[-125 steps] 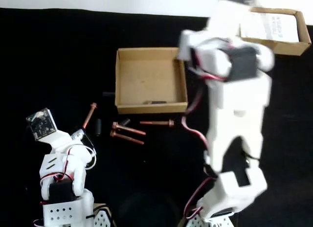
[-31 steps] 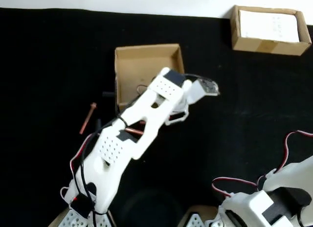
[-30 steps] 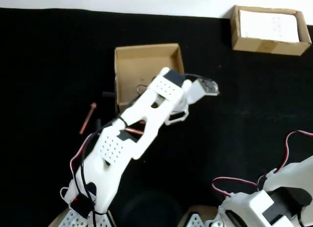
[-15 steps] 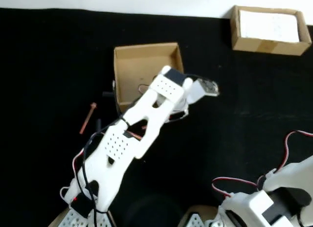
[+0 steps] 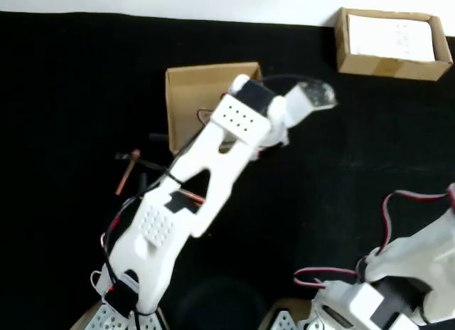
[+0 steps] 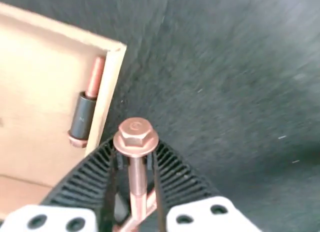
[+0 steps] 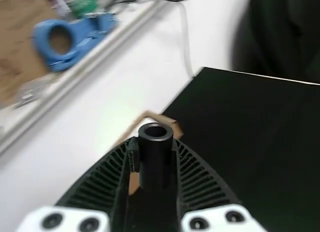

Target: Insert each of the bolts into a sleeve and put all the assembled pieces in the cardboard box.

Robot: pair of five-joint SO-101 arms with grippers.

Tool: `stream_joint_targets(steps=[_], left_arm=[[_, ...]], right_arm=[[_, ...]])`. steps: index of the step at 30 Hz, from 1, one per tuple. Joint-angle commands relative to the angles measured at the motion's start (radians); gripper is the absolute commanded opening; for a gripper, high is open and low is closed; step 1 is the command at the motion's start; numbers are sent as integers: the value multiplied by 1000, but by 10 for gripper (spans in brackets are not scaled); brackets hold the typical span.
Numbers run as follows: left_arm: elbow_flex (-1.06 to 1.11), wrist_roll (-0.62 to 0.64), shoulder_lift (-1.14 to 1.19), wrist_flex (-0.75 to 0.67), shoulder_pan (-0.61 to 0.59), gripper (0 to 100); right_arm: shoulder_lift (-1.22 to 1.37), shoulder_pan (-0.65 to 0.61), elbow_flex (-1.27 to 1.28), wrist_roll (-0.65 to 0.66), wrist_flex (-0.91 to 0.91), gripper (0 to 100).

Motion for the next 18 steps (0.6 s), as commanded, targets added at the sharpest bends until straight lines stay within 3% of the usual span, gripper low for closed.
stream_joint_targets(steps=[1, 7, 14, 18], left_arm=[[-47, 69, -179, 2, 30, 8], [-45, 126, -441, 2, 47, 9], [-41, 129, -664, 8, 5, 8], [-38, 130, -822, 9, -7, 8]], right_arm=[[-68, -102, 18, -5, 12, 7], [-275, -338, 309, 2, 12, 7], [-544, -688, 820, 135, 8, 7], [-645, -760, 1127, 181, -71, 7]])
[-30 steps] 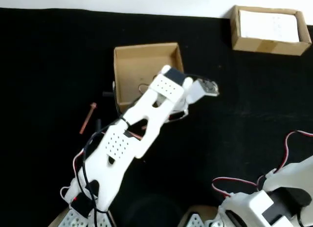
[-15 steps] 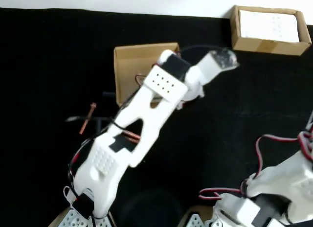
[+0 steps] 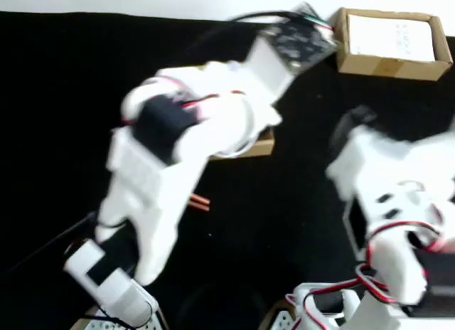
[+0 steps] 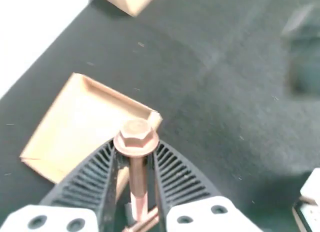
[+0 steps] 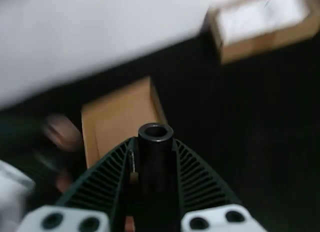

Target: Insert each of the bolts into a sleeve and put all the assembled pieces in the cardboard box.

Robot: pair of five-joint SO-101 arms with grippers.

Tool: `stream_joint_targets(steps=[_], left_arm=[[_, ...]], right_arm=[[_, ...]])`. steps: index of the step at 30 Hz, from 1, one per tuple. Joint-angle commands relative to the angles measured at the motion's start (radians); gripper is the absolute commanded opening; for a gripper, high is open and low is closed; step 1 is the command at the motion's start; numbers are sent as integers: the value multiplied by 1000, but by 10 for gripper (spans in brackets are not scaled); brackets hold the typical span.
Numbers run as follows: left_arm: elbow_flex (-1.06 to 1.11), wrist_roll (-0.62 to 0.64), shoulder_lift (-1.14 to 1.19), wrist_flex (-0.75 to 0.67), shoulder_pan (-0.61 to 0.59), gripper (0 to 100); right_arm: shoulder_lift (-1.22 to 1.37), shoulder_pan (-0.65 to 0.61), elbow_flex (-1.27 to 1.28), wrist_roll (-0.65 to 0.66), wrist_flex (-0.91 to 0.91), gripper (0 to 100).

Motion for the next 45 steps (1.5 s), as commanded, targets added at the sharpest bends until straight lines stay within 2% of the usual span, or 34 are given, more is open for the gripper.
stream_joint_targets(steps=[1, 4, 9, 14, 18, 23, 27, 31, 33, 37, 40, 45], left_arm=[[-28, 6, -183, 2, -12, 8], [59, 6, -323, 2, -13, 8], [389, 6, -564, 0, -19, 8], [687, 6, -742, -25, -19, 8], [911, 6, -823, -130, -19, 8], [1241, 6, -928, -365, -19, 8], [1501, 6, -1055, -663, -19, 8], [1716, 6, -1147, -957, -19, 8], [1781, 21, -1150, -1054, -19, 8], [1837, 172, -1136, -1201, -44, 8], [1817, 219, -1041, -1295, -64, 8], [1661, 358, -846, -1320, -84, 8]], right_arm=[[-88, -41, 280, 25, -125, 7], [-166, -41, 495, 26, -337, 7], [-289, -44, 826, 26, -751, 7], [-404, -44, 1084, 26, -1076, 7], [-499, -44, 1307, 41, -1362, 7], [-661, -140, 1572, 262, -1626, 7], [-834, -222, 1715, 353, -1649, 7], [-983, -242, 1834, 376, -1649, 7], [-1044, -242, 1873, 376, -1613, 7], [-1092, -240, 1899, 370, -1501, 7], [-1087, -243, 1902, 368, -1478, 7], [-1087, -245, 1929, 368, -1480, 7]])
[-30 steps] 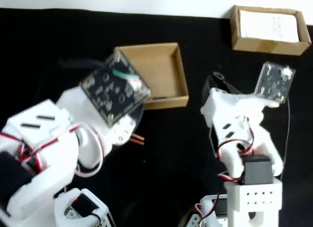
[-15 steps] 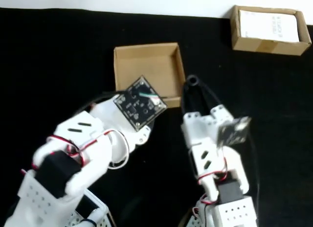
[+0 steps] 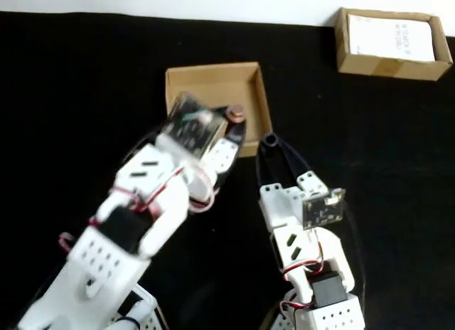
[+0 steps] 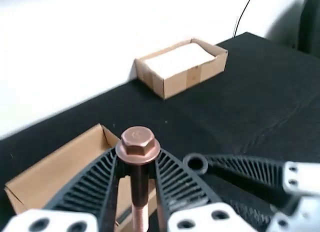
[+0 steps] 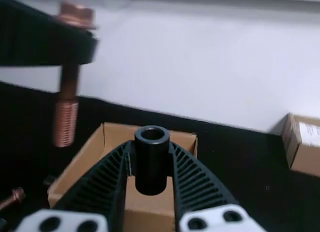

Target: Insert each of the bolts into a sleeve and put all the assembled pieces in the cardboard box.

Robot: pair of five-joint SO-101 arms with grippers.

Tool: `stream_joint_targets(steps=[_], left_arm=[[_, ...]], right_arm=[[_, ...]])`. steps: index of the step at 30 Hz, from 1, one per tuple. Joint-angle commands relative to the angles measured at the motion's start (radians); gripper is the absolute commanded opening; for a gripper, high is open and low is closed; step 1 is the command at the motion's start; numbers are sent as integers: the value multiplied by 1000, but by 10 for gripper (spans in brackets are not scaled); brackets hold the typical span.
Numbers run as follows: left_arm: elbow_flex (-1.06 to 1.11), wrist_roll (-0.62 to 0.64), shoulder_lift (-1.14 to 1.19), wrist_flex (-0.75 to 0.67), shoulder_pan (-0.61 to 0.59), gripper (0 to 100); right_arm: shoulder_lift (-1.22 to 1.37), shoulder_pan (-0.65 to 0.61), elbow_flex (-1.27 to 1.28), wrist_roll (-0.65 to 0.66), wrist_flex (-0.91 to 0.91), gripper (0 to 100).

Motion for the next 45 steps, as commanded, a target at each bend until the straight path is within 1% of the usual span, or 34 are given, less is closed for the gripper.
stream_joint_targets(steps=[1, 6, 16, 23, 27, 33, 36, 43, 45], left_arm=[[-153, 103, 105, -37, -15, 8], [-236, 118, 180, -43, -2, 8], [-337, 120, 248, -38, 76, 8], [-332, 123, 248, -37, 96, 8], [-332, 204, 252, -37, 96, 8], [-331, 215, 252, -32, 96, 8], [-329, 216, 254, 3, 104, 8], [-193, 218, 245, 5, 142, 8], [-174, 235, 245, -17, 145, 8]], right_arm=[[-16, -10, 4, 3, 2, 7], [-16, -10, 5, 3, 2, 7], [-16, -8, 5, 3, 2, 7], [-16, -7, 5, 3, 2, 7], [-16, -8, 5, 3, 2, 7], [-16, -5, 5, 3, 2, 7], [-16, -5, 5, 3, 2, 7], [-16, -5, 7, 3, 2, 7], [-16, -5, 7, 3, 2, 7]])
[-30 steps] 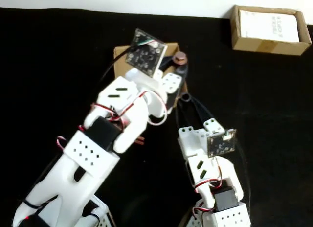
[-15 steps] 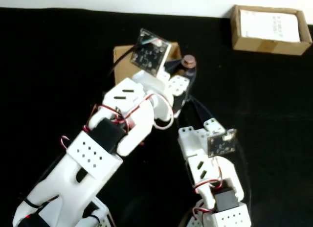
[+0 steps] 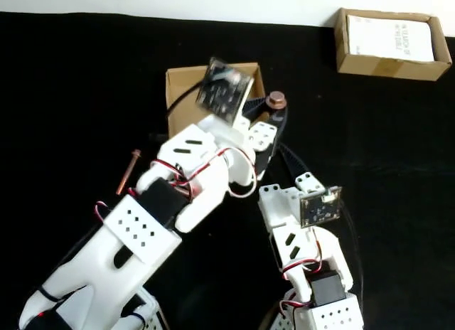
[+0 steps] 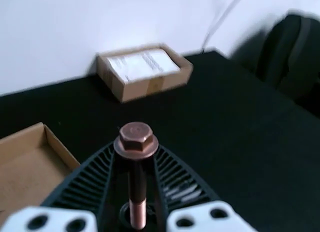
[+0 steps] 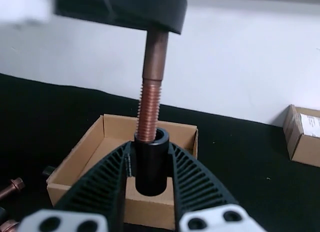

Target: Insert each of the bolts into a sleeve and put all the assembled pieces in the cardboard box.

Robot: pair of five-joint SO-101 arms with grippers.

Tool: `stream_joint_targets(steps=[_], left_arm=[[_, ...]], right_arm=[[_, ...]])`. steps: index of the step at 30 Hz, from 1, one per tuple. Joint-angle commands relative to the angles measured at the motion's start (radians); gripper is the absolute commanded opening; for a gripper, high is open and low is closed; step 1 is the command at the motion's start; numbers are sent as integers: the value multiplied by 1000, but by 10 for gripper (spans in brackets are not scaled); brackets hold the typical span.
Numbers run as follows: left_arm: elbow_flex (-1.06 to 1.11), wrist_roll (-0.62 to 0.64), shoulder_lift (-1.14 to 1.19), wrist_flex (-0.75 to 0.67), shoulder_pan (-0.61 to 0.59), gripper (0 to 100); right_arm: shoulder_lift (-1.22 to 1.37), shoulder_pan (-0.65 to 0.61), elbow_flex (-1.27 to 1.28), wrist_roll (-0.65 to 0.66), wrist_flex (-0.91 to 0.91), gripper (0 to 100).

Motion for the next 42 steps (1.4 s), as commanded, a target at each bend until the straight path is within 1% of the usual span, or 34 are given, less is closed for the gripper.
stream_joint_targets(steps=[1, 3, 12, 17, 22, 27, 32, 42], left_arm=[[15, 46, -2, -35, 13, 8], [7, 64, -2, -52, -1, 8], [19, 61, 4, -64, -15, 8], [64, 58, -1, -135, -24, 8], [68, 58, -1, -135, -33, 8], [70, -2, -1, -153, -47, 8], [68, -5, -1, -157, -45, 8], [70, -2, 5, -213, -58, 8]], right_arm=[[-19, -5, 2, 3, -1, 7], [-19, -5, 1, 3, -1, 7], [-19, -5, 1, 3, -1, 7], [-19, -5, 1, 3, -1, 7], [-19, -5, 1, 3, -1, 7], [-19, -5, 1, 3, -1, 7], [-19, -5, 1, 3, -1, 7], [-19, -5, 1, 3, -1, 7]])
